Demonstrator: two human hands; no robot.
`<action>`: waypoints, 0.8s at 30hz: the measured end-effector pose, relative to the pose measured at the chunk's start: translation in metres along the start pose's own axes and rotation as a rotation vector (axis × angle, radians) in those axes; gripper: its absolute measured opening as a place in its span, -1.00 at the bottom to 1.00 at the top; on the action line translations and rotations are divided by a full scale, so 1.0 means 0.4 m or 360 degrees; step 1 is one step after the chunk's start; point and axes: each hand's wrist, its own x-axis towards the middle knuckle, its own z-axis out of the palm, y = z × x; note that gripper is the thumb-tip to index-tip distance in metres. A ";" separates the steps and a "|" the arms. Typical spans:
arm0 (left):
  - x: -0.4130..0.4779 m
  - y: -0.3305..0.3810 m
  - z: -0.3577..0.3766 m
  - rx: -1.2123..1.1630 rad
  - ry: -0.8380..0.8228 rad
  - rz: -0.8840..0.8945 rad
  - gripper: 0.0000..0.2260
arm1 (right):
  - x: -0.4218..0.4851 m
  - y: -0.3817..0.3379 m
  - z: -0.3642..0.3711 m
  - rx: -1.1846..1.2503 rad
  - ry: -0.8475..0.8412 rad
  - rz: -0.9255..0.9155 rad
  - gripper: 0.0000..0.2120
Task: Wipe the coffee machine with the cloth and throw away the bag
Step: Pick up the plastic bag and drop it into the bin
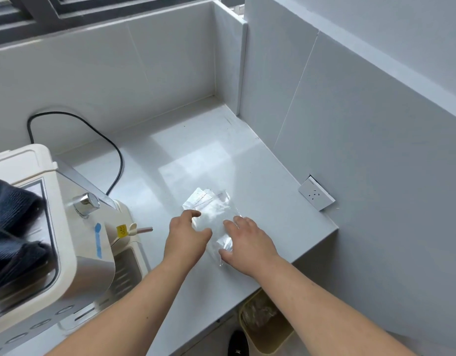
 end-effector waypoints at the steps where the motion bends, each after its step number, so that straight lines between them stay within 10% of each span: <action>1: 0.000 -0.003 0.001 -0.0068 0.0040 -0.0061 -0.54 | -0.003 0.002 0.000 0.0015 -0.0005 0.0004 -0.30; 6: -0.007 0.002 0.019 -0.0814 -0.0034 -0.0504 -0.31 | -0.028 -0.004 0.010 0.0119 -0.0022 -0.0002 -0.30; 13: -0.039 0.005 0.025 -0.0371 -0.0270 -0.0466 -0.91 | -0.074 -0.010 0.002 0.0133 -0.0047 -0.0083 -0.30; 24: -0.151 0.127 -0.032 -0.0653 -0.0428 -0.0225 -0.85 | -0.152 -0.074 -0.101 0.0363 0.0182 0.0010 -0.47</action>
